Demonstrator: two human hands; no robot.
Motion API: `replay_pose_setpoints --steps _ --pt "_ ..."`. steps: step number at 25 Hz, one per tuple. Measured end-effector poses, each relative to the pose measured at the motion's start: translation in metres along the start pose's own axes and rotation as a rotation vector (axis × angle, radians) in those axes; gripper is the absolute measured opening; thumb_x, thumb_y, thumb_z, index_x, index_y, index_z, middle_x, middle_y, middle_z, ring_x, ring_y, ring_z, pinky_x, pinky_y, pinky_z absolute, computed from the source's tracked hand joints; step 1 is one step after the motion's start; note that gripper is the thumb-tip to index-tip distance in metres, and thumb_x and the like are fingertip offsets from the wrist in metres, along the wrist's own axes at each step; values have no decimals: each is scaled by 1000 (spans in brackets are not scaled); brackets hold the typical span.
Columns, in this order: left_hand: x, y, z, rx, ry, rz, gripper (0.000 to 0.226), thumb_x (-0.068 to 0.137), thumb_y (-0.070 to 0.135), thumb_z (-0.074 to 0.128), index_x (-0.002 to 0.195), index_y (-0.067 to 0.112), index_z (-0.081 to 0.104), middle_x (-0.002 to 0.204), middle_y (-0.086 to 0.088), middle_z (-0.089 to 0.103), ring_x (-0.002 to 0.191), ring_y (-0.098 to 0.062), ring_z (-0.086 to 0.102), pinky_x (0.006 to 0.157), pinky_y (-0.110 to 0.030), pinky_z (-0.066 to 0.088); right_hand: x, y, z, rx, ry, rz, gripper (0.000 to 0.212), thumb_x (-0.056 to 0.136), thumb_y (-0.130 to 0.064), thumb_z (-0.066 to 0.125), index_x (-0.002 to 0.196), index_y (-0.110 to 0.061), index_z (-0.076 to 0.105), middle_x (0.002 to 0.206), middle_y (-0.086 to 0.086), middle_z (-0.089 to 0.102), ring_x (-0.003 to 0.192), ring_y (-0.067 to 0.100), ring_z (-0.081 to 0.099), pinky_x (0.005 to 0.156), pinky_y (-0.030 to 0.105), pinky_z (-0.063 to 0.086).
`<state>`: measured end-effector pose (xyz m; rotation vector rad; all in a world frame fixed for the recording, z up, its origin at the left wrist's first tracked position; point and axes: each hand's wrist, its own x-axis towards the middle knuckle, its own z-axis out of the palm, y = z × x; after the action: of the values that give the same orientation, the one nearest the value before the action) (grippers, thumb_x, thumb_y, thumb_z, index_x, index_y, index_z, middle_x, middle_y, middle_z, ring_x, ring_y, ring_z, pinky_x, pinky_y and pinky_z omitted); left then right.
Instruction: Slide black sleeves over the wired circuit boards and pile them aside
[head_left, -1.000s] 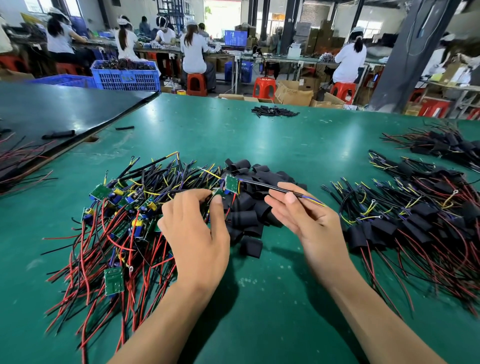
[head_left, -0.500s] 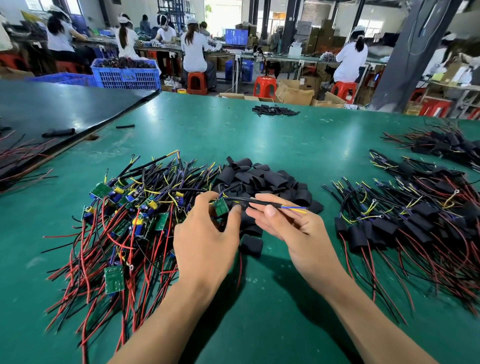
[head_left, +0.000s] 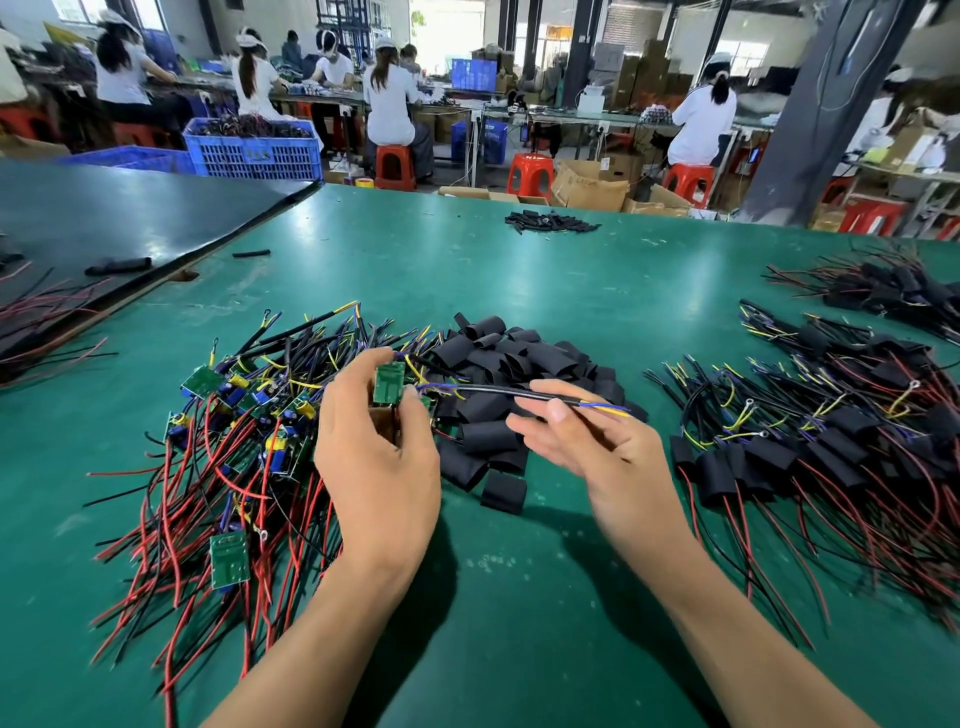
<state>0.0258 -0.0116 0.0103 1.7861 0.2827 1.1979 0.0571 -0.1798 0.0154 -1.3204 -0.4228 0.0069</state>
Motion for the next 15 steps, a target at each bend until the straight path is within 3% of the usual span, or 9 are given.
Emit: replay_pose_setpoints --steps 2,5,8,11,15 --pt "1 0 0 -58 15 0 31 93 20 62 122 26 57 113 11 60 96 -25 67 92 -40 50 3 0 -2 74 61 43 21 93 -25 60 107 -16 74 112 6 75 103 27 73 88 30 58" --pt "-2 1 1 -90 -29 36 31 91 20 64 122 24 59 110 11 61 101 -8 62 90 -27 49 4 2 -4 49 79 45 19 96 -20 60 107 -15 74 111 6 75 102 27 73 88 31 58" --pt "-6 4 2 -76 -85 54 32 92 16 66 121 25 60 107 17 60 96 -16 64 88 -26 49 2 6 -2 -11 40 17 20 99 -12 57 113 -15 72 111 7 75 102 25 73 86 26 57" --pt "-7 6 1 -116 -90 -1 31 89 18 68 117 31 61 105 32 59 94 -6 64 84 -15 46 3 8 -3 -19 74 41 19 100 -15 58 112 -16 72 110 5 76 101 24 73 88 28 57" --pt "-6 11 0 -128 -72 -14 32 88 19 68 118 30 62 105 32 59 100 -10 63 90 -19 47 8 4 -6 186 174 102 22 93 -23 62 109 -13 72 109 11 76 104 27 72 86 29 58"
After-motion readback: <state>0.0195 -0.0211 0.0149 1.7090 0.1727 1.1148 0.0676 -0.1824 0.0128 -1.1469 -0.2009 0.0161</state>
